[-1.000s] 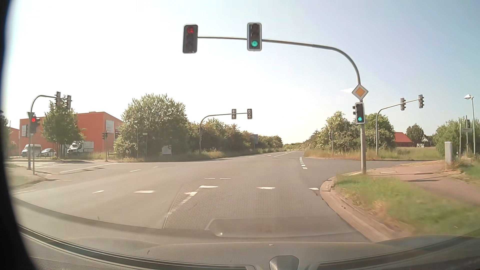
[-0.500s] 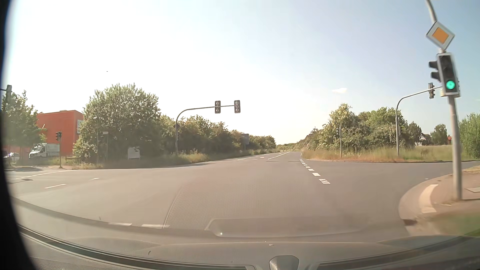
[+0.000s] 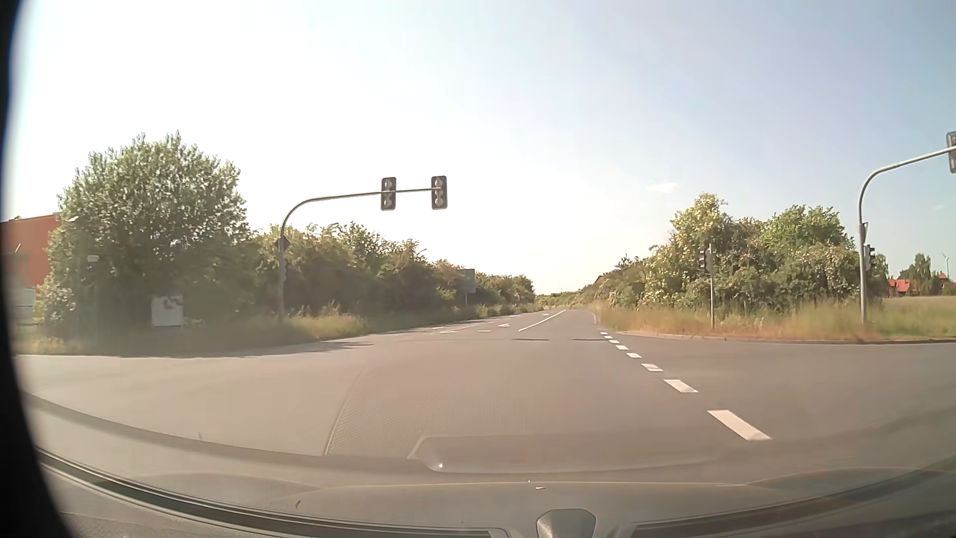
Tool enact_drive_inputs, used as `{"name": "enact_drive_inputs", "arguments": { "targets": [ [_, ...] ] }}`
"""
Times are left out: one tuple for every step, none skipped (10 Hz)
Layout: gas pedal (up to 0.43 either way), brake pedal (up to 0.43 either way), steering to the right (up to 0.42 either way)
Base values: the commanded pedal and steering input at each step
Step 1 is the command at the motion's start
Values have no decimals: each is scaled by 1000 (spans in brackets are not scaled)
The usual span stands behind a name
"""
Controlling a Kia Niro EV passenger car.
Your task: Follow the waypoints while adhering to traffic rules and regulations
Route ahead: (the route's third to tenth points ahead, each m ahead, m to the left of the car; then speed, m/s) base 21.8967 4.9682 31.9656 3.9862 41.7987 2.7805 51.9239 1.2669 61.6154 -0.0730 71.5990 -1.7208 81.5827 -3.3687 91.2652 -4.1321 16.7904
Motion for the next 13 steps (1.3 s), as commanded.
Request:
{"name": "enact_drive_inputs", "arguments": {
  "targets": [
    [260, 6, 22],
    [260, 6, 23],
    [260, 6, 23],
    [260, 6, 24],
    [260, 6, 24],
    [260, 6, 23],
    [260, 6, 23],
    [260, 6, 21],
    [260, 6, 21],
    [260, 6, 20],
    [260, 6, 18],
    [260, 6, 18],
    [260, 6, 18]
  ]
}}
